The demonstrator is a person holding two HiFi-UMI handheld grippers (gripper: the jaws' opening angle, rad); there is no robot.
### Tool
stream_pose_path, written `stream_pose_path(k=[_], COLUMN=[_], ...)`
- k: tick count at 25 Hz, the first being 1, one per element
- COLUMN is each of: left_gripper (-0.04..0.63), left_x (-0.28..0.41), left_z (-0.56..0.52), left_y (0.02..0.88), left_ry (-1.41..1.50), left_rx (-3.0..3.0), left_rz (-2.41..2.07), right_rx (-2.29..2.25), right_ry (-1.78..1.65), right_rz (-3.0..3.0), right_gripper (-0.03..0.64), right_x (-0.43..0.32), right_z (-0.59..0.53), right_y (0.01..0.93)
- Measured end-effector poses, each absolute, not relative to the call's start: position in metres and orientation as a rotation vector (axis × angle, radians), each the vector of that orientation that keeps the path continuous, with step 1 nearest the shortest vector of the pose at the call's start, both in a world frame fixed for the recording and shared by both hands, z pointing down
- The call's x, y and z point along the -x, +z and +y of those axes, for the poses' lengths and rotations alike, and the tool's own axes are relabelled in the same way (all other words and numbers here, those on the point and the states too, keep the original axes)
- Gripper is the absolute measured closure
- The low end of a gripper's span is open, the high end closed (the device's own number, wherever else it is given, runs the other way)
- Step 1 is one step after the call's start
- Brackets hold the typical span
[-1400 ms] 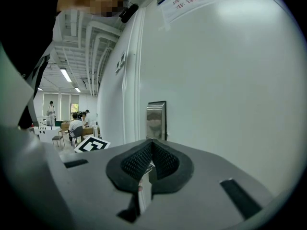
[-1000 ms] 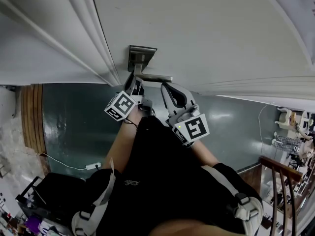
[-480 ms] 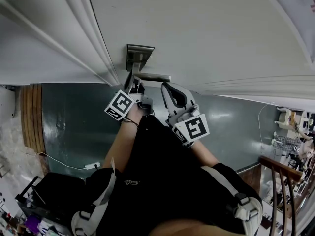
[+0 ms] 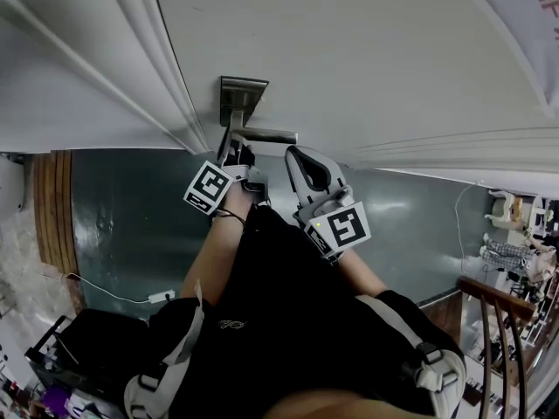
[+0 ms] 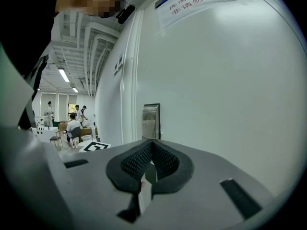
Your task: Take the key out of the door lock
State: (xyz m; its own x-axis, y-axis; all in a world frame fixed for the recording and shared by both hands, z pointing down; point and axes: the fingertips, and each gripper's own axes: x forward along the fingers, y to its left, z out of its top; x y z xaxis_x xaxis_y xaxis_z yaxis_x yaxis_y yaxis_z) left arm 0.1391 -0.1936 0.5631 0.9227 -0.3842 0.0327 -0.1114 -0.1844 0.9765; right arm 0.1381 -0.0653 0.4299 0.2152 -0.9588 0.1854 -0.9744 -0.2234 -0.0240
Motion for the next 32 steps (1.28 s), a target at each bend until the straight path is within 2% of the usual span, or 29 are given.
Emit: stream_pose_path(k=[32], left_gripper=[0.56], left_x=[-0.137], left_z=[-0.193], left_y=[0.565], left_ry=[-0.341], left_rx=[-1.643], left_rz=[-0.396], right_rx=[-2.342], right_ry=[0.259], right_rz=[-1.949], right_gripper=[0.609], right_x=[-0.131], right_z=[-0.073], right_y=[0.435])
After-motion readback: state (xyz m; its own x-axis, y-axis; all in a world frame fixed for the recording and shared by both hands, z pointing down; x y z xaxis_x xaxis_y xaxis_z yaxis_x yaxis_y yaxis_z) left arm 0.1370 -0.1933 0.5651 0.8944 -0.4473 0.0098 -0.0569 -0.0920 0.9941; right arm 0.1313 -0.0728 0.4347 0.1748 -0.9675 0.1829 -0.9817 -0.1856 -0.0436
